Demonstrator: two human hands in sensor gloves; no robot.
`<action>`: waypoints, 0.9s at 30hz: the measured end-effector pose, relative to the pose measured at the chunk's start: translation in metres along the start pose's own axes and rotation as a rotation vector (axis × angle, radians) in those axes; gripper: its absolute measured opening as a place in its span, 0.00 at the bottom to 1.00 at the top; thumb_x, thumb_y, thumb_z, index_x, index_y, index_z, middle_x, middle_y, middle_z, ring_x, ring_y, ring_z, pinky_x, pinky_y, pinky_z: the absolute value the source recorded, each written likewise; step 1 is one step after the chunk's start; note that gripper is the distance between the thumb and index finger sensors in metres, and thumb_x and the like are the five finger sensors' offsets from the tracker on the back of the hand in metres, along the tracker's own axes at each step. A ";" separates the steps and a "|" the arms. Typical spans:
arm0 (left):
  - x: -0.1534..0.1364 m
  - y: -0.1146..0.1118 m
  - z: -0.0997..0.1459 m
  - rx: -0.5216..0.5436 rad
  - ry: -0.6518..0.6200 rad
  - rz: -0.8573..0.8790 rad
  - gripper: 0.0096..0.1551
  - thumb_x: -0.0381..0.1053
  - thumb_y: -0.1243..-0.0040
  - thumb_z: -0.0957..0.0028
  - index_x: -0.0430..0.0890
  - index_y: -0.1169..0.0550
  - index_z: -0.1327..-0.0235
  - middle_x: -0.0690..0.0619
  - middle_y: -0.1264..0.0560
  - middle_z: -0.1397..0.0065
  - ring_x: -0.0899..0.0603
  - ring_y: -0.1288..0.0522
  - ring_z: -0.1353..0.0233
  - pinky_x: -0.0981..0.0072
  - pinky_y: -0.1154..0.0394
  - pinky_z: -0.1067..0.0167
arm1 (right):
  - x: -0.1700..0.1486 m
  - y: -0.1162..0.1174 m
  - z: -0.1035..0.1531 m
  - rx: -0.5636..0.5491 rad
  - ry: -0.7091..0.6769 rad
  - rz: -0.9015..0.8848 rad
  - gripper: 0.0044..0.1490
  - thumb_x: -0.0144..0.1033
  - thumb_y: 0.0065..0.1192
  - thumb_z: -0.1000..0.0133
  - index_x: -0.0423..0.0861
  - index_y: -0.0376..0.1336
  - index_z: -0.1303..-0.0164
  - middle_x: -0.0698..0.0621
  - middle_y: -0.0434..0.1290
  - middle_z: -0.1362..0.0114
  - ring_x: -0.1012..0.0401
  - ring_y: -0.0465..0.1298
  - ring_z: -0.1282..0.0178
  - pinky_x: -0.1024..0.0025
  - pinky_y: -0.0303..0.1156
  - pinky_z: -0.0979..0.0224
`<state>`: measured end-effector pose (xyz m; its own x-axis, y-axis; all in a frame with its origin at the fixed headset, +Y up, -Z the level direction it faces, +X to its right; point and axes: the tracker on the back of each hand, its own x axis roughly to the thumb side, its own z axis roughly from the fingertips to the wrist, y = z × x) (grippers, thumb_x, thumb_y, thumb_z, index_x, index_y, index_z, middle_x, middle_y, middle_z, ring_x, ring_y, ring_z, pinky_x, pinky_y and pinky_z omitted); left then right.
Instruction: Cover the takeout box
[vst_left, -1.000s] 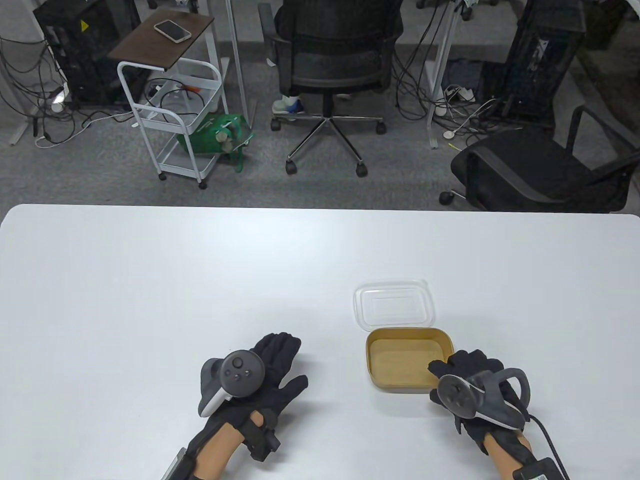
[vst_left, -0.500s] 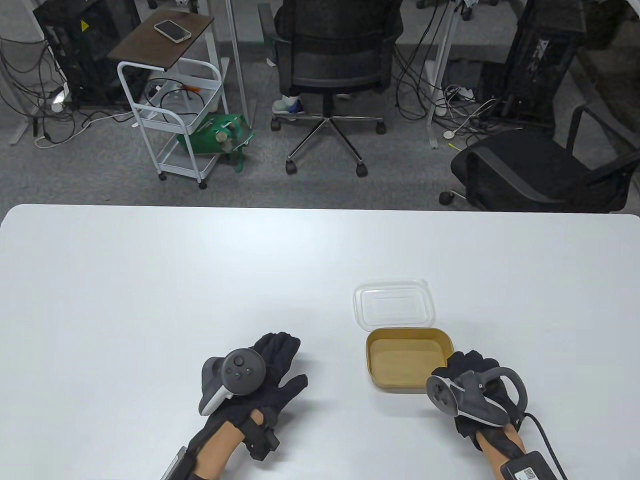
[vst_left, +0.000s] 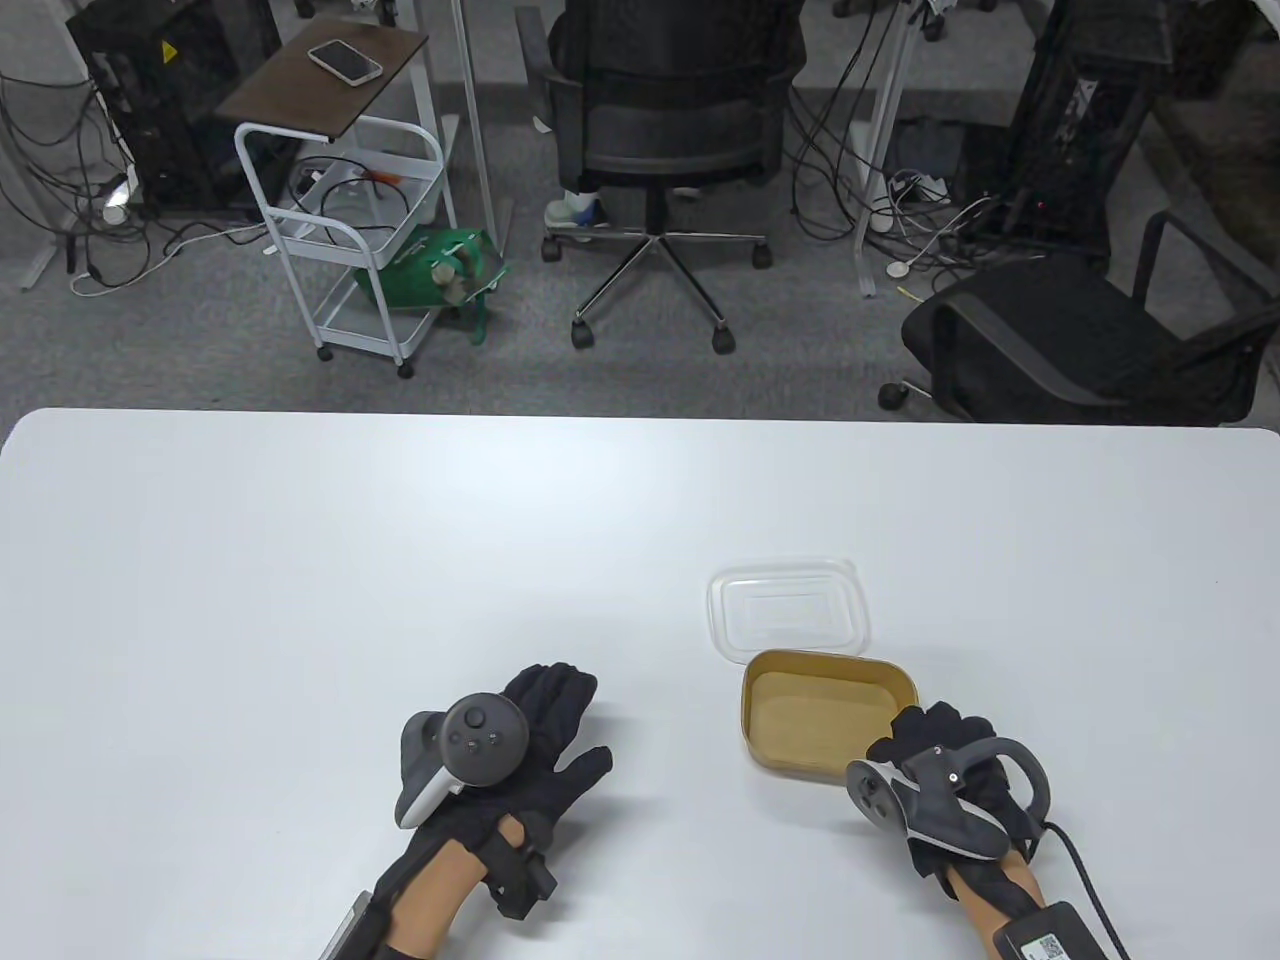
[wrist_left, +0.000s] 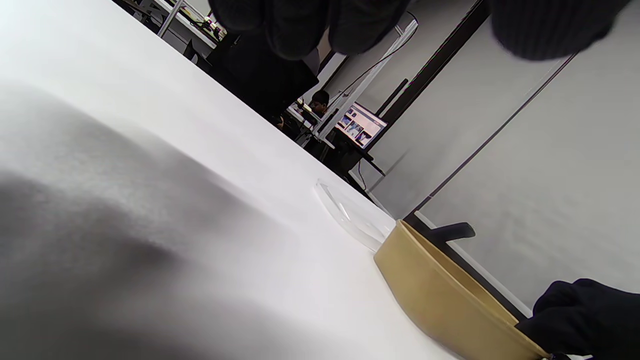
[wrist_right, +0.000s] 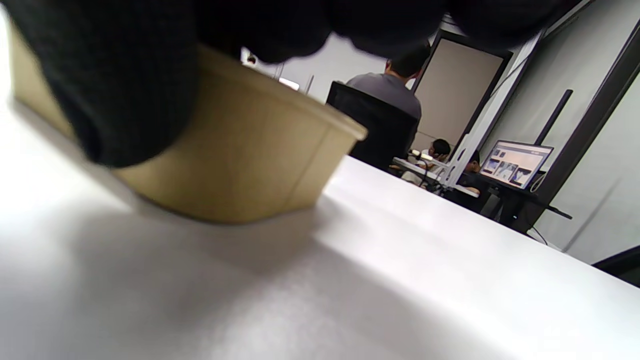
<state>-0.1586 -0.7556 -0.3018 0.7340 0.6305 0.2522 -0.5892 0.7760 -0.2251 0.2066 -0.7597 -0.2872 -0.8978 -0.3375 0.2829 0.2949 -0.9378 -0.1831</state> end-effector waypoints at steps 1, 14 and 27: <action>0.000 0.000 0.000 0.001 0.000 -0.001 0.50 0.73 0.51 0.61 0.53 0.42 0.24 0.48 0.48 0.15 0.34 0.53 0.13 0.25 0.53 0.26 | 0.001 -0.003 0.000 -0.009 -0.001 -0.010 0.22 0.48 0.78 0.62 0.58 0.76 0.58 0.59 0.73 0.59 0.53 0.72 0.58 0.47 0.67 0.45; -0.001 0.004 0.001 0.024 -0.004 0.001 0.50 0.73 0.51 0.61 0.53 0.42 0.25 0.48 0.48 0.15 0.34 0.53 0.13 0.25 0.53 0.26 | 0.046 -0.053 -0.006 -0.128 -0.116 -0.076 0.22 0.48 0.77 0.62 0.57 0.76 0.57 0.58 0.72 0.59 0.53 0.72 0.58 0.47 0.67 0.45; -0.003 0.009 0.003 0.050 -0.004 0.006 0.50 0.73 0.51 0.61 0.53 0.43 0.24 0.48 0.49 0.15 0.34 0.54 0.13 0.25 0.53 0.25 | 0.113 -0.071 -0.023 -0.172 -0.238 -0.124 0.23 0.48 0.77 0.61 0.56 0.76 0.57 0.58 0.73 0.60 0.53 0.72 0.59 0.46 0.67 0.45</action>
<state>-0.1670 -0.7505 -0.3019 0.7290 0.6355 0.2543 -0.6101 0.7717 -0.1794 0.0761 -0.7292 -0.2638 -0.8157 -0.2496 0.5218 0.1100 -0.9526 -0.2838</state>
